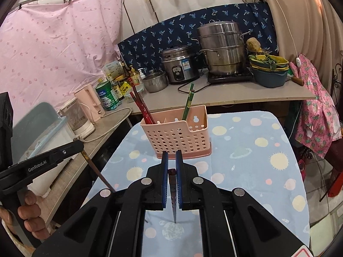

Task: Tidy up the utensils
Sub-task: 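Lift both chopsticks and carry them over the pink holder, then lower the chopsticks into the holder and open both tools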

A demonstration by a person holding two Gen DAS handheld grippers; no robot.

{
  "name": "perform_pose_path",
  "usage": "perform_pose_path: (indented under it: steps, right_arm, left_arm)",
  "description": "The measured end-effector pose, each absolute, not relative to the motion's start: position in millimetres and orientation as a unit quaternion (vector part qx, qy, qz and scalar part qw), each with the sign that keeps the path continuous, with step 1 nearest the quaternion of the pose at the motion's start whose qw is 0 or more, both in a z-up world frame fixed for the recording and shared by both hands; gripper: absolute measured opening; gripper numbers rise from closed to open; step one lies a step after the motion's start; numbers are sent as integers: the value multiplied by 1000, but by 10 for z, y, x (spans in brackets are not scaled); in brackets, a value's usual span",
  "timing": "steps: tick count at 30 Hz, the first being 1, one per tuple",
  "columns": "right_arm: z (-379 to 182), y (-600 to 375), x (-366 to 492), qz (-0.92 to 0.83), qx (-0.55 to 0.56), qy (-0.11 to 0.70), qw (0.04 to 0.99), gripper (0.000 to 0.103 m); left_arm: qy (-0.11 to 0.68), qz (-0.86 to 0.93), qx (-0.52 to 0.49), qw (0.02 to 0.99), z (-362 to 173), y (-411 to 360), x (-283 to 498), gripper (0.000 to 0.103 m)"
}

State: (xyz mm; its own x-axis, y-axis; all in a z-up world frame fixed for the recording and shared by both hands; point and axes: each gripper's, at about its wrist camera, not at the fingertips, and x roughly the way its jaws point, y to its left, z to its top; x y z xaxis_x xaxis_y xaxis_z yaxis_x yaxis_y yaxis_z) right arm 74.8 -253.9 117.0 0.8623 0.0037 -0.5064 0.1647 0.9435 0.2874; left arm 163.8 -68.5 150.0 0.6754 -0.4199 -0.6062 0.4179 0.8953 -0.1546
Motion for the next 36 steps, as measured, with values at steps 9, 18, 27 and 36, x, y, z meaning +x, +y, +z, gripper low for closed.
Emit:
perform_pose_path:
  steps: [9,18,27,36]
  right_arm:
    - [1829,-2746,1153,-31,164,201,965,7]
    - [2551,-2943,1797,-23,166,149,975,7]
    - [2611,-2963,2429,-19,177,144,973,7]
    - [2080,-3014,2862,-28,181,197,963,7]
  left_arm:
    - [278,-235,-21,931,2147,-802,2077,7]
    - [226,-212,-28,950,2713,-969,2612,7]
    - [235,-195,-22,952,2553,-1137,3058,7]
    - [277,-196,-17,940,2132,-1235,3278,7]
